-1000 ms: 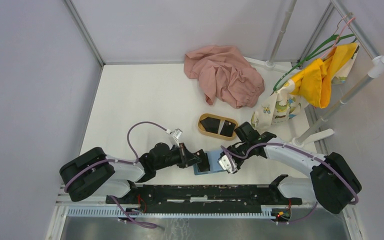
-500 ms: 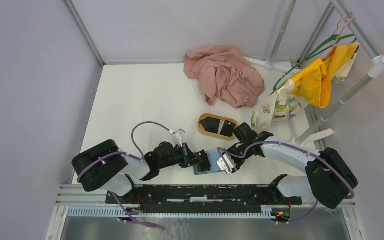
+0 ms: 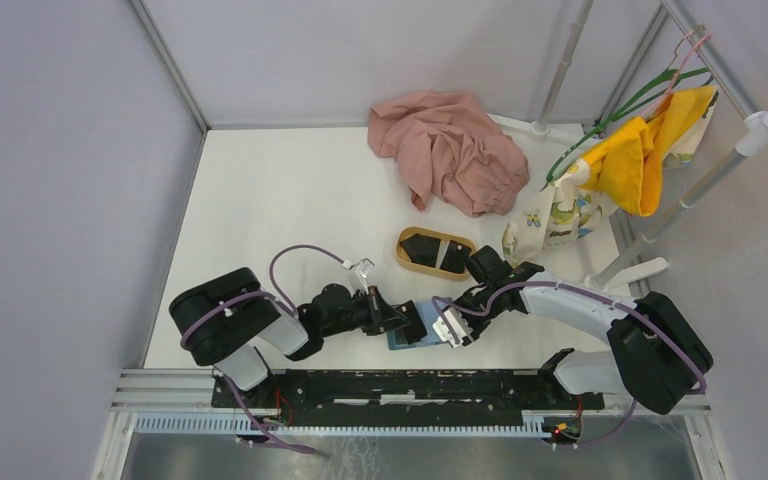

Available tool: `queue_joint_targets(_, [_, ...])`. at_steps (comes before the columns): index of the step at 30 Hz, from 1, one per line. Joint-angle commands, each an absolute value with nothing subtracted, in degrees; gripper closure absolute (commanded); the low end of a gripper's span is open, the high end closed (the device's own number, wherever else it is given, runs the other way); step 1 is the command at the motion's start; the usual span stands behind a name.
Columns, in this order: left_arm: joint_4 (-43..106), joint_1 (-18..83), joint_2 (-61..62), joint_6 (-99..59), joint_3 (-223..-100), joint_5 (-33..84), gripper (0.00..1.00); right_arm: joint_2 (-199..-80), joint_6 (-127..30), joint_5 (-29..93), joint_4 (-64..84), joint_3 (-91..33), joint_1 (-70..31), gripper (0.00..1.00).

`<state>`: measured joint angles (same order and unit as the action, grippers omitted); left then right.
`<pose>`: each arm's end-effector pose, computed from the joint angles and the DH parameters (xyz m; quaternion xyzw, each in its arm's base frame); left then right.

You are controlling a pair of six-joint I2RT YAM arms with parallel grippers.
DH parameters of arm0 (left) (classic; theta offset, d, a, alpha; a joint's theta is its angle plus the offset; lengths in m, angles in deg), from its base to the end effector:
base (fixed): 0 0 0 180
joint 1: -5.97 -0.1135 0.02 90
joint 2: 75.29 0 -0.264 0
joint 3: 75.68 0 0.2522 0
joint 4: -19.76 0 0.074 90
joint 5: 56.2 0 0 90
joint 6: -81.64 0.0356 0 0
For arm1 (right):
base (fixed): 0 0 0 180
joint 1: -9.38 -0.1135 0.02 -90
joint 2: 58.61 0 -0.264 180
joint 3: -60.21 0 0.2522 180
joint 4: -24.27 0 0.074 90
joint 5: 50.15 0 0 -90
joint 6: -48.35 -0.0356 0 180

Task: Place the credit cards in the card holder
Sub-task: Insert the credit card into the card holder.

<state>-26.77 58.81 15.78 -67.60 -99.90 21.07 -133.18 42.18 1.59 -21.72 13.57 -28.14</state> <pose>0.1303 -0.1849 0.1078 0.0177 0.8180 -0.5217 0.2417 0.1459 0.1398 0.1519 -0.8381 0.4182 0.2464 0.2491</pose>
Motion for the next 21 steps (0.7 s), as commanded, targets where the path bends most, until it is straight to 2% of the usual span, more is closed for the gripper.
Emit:
queue_joint_targets(1, [-35.7, 58.6, 18.9, -71.1, -100.7, 19.3, 0.98, -133.7, 42.0, 3.0, -23.4, 12.1, -28.6, 0.56])
queue_joint_targets(21, [-31.6, 58.6, 23.9, -78.5, -100.6, 18.2, 0.98, -133.9, 41.4, 3.5, -23.2, 12.1, -28.9, 0.56])
